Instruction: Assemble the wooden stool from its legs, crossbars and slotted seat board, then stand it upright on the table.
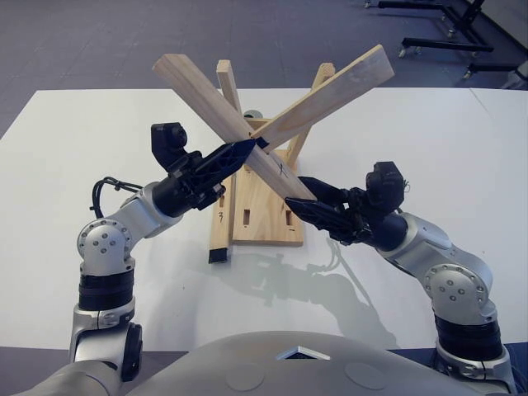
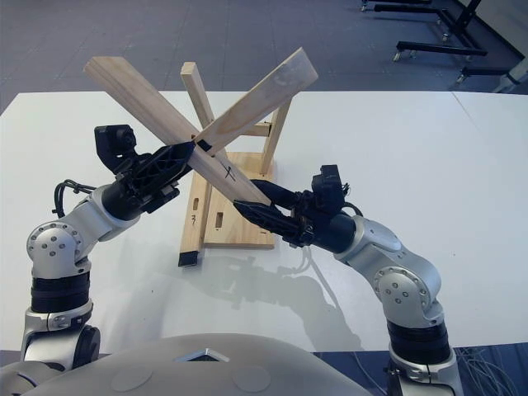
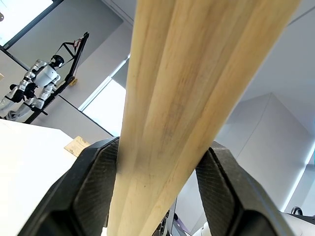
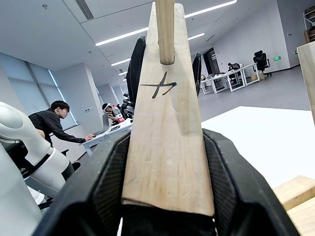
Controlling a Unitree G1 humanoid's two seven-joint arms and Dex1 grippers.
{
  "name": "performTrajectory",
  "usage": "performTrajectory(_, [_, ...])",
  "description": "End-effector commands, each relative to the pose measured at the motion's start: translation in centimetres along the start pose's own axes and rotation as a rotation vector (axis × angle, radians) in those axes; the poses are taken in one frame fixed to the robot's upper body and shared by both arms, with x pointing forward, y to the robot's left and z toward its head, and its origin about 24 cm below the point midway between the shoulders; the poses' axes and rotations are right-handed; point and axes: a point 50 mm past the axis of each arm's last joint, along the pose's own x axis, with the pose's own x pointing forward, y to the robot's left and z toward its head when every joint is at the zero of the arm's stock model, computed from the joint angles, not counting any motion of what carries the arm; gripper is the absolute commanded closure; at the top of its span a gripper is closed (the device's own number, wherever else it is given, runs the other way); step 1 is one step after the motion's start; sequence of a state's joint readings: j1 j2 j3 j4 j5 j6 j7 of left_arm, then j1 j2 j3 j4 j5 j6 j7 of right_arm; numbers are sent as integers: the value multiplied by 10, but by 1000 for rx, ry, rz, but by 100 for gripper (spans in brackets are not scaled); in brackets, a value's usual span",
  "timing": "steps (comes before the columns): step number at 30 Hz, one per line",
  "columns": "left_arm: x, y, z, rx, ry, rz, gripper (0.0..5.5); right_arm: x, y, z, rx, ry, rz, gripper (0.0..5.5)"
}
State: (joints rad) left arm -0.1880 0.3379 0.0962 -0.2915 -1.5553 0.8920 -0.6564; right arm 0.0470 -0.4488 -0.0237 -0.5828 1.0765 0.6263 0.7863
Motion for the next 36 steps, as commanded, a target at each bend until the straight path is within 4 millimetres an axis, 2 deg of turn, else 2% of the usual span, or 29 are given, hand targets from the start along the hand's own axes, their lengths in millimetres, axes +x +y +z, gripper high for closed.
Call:
performTrajectory(1, [0,0,-2,-36,25,-24,315,3,3,0,7,3,-19,344])
performTrajectory(6, [1,1,0,-41,42,-36,317,0,7,-5,52,15,-51,344])
performTrajectory(13, [-2,1,2,-23,23,-30,321,0,2,-2,80,46,-84,344])
performTrajectory(14, [-2,1,2,-22,22,-28,321,0,2,-2,81,49,-86,308])
performTrajectory(24, [-5,1,7,-6,-18,-14,328,-1,0,-2,35,100,-98,135])
performTrajectory(31, [-6,-6,1,24,-57,4,334,-6,-5,5,44,127,-52,16])
performTrajectory(36, [-5,-7,-3,60,-24,27,335,-9,-7,8,33,131,-34,10])
